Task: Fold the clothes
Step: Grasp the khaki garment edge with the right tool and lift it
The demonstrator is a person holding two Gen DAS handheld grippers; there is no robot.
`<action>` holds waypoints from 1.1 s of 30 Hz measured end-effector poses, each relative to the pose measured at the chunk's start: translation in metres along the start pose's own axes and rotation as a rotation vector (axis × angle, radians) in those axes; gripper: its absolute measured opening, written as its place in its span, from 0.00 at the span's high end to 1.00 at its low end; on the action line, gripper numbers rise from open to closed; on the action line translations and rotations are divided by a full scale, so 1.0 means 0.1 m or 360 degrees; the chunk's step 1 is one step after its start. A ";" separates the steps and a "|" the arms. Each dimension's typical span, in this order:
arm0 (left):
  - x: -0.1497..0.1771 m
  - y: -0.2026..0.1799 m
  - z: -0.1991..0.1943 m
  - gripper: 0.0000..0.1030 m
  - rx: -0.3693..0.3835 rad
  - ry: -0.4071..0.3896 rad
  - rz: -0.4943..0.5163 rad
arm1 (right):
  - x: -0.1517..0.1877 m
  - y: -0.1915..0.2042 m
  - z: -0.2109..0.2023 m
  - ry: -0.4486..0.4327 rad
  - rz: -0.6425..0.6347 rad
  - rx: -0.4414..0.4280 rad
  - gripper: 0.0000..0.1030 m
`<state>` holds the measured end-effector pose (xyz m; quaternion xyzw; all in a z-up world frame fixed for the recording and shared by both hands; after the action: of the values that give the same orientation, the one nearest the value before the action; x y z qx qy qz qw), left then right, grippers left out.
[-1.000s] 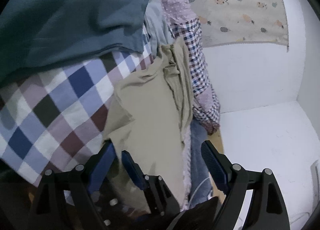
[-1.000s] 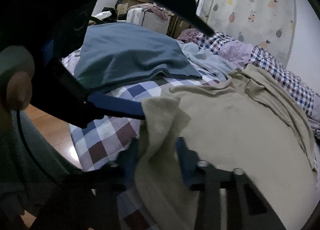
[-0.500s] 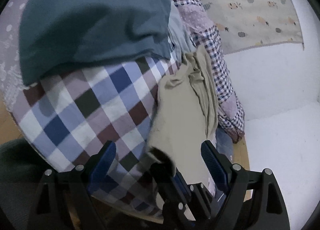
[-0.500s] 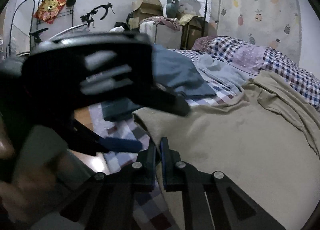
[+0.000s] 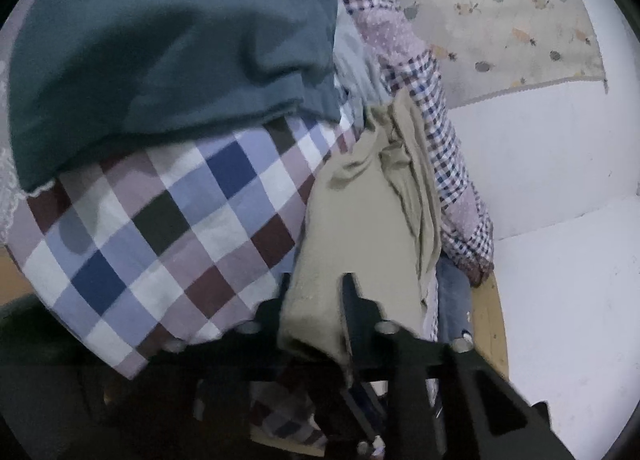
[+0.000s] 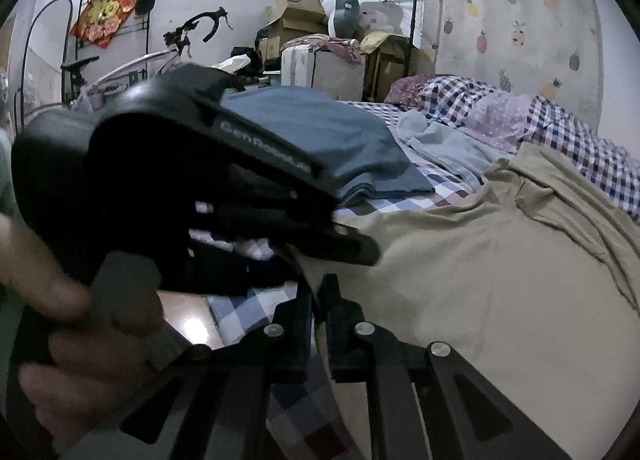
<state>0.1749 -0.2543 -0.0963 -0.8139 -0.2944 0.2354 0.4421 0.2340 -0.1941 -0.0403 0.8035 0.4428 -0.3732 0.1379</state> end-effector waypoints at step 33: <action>-0.34 -0.63 -0.29 1.00 0.0376 -0.0145 0.0035 | 1.77 -1.74 -1.19 0.0406 0.0025 0.1167 0.30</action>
<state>0.1521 -0.2666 -0.0235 -0.7478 -0.2753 0.3099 0.5186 0.2073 0.0788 -0.0673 0.8429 0.2874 -0.4027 -0.2118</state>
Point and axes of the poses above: each gripper's, at about its wrist camera, not at the fingertips, and z roughly the way its jaws point, y to its left, x to its underside, the point moved 7 cm from there along z, roughly the way its jaws point, and after that the axes turned 9 degrees about y, right-handed, at the moved point
